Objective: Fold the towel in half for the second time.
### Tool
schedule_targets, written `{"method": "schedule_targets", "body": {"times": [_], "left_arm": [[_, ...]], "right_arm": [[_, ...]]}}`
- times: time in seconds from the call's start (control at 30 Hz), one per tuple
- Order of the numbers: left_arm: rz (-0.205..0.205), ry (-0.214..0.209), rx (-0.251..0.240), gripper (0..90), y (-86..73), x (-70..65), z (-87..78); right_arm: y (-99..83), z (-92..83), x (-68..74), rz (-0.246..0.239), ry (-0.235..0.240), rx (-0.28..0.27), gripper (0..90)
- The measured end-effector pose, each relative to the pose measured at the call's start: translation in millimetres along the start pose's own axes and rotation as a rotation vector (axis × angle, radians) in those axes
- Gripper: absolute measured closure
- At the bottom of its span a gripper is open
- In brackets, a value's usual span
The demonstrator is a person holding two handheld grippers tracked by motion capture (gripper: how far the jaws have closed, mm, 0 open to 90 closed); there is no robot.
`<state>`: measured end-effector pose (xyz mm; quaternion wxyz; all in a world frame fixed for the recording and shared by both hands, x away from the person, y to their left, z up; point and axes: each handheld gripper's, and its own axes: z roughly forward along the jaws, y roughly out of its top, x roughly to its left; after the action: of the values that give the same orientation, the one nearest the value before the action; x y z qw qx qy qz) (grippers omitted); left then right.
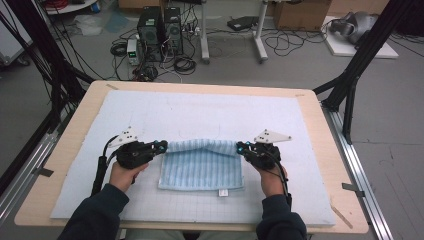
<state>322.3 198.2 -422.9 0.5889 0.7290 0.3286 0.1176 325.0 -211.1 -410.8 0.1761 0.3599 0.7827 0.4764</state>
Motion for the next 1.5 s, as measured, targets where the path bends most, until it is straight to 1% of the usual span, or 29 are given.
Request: {"method": "schedule_targets", "body": {"times": [0.03, 0.1, 0.13, 0.2, 0.27, 0.33, 0.4, 0.43, 0.53, 0.63, 0.7, 0.87, 0.93, 0.97, 1.03, 1.1, 1.13, 1.23, 1.3, 1.33, 1.4, 1.43, 1.47, 1.5], "left_arm": [[0.000, -0.007, 0.006, 84.6, -1.6, -2.4, -1.2], [0.007, -0.016, 0.003, 84.5, -5.4, -7.8, -2.7], [-0.001, -0.026, 0.005, 84.5, -7.0, -10.2, -3.4], [0.008, -0.026, 0.012, 84.4, -9.3, -14.1, -5.3], [0.007, -0.027, 0.017, 84.0, -11.4, -17.1, -8.7], [0.005, -0.033, 0.016, 83.9, -13.7, -19.5, -11.2], [0.014, -0.035, 0.030, 83.9, -16.0, -21.5, -13.6], [0.007, -0.037, 0.035, 83.9, -17.7, -22.8, -14.4], [0.010, -0.040, 0.050, 83.9, -22.6, -25.8, -18.4], [0.017, -0.027, 0.069, 83.3, -27.0, -28.3, -22.1], [0.023, -0.013, 0.080, 82.7, -29.8, -29.5, -23.6], [0.015, -0.008, 0.102, 82.7, -36.3, -29.6, -26.0], [-0.013, -0.018, 0.103, 82.7, -37.0, -29.9, -27.5], [-0.020, -0.017, 0.101, 82.7, -36.9, -30.9, -27.9], [-0.013, -0.016, 0.112, 82.7, -36.6, -33.1, -29.2], [-0.015, -0.031, 0.126, 82.7, -37.9, -34.7, -30.5], [-0.010, -0.032, 0.133, 82.7, -38.7, -35.7, -31.8], [-0.012, -0.040, 0.126, 82.8, -39.8, -37.9, -35.7], [-0.015, -0.050, 0.125, 82.8, -39.5, -38.4, -38.6], [-0.013, -0.050, 0.124, 82.8, -39.4, -39.1, -39.8], [-0.012, -0.055, 0.126, 83.1, -40.3, -40.0, -41.9], [-0.011, -0.057, 0.128, 82.2, -40.8, -40.2, -42.8], [-0.014, -0.053, 0.123, 78.6, -41.1, -40.4, -43.3], [-0.022, -0.038, 0.122, 69.0, -40.7, -40.1, -43.6]], "right_arm": [[-3.4, -1.0, 2.5, 0.007, 0.005, 0.002, 85.0], [-9.4, -3.5, 7.3, -0.004, 0.009, 0.002, 85.0], [-12.0, -5.0, 8.7, -0.001, 0.013, 0.001, 85.0], [-16.2, -8.7, 11.2, 0.000, 0.013, -0.003, 84.8], [-19.6, -12.6, 14.2, -0.007, 0.013, 0.000, 84.7], [-23.1, -16.6, 18.4, -0.019, 0.013, 0.008, 84.6], [-25.2, -20.2, 22.4, -0.043, 0.014, 0.018, 84.5], [-25.8, -22.0, 24.6, -0.046, 0.014, 0.019, 84.5], [-26.7, -26.7, 30.3, -0.072, 0.008, 0.022, 84.5], [-27.8, -29.5, 35.8, -0.097, 0.005, 0.031, 84.3], [-29.7, -30.2, 39.1, -0.115, -0.007, 0.055, 84.0], [-40.7, -29.0, 44.5, -0.112, 0.008, 0.062, 84.0], [-46.1, -28.5, 46.7, -0.104, 0.012, 0.074, 84.0], [-48.5, -29.4, 48.2, -0.100, 0.010, 0.077, 84.0], [-52.4, -30.8, 48.4, -0.088, 0.015, 0.070, 84.0], [-54.3, -33.0, 50.0, -0.098, 0.009, 0.071, 84.0], [-54.8, -34.6, 51.2, -0.098, 0.009, 0.071, 84.0], [-55.5, -38.4, 52.8, -0.100, 0.011, 0.058, 84.0], [-55.3, -40.8, 53.7, -0.093, 0.014, 0.057, 84.0], [-55.3, -41.5, 53.7, -0.096, 0.012, 0.049, 84.0], [-55.4, -43.7, 55.0, -0.100, 0.011, 0.051, 83.3], [-55.9, -44.7, 55.7, -0.096, 0.011, 0.053, 81.6], [-56.6, -45.3, 55.4, -0.098, 0.008, 0.052, 78.0], [-57.1, -46.3, 55.0, -0.094, 0.003, 0.052, 74.0]]}}
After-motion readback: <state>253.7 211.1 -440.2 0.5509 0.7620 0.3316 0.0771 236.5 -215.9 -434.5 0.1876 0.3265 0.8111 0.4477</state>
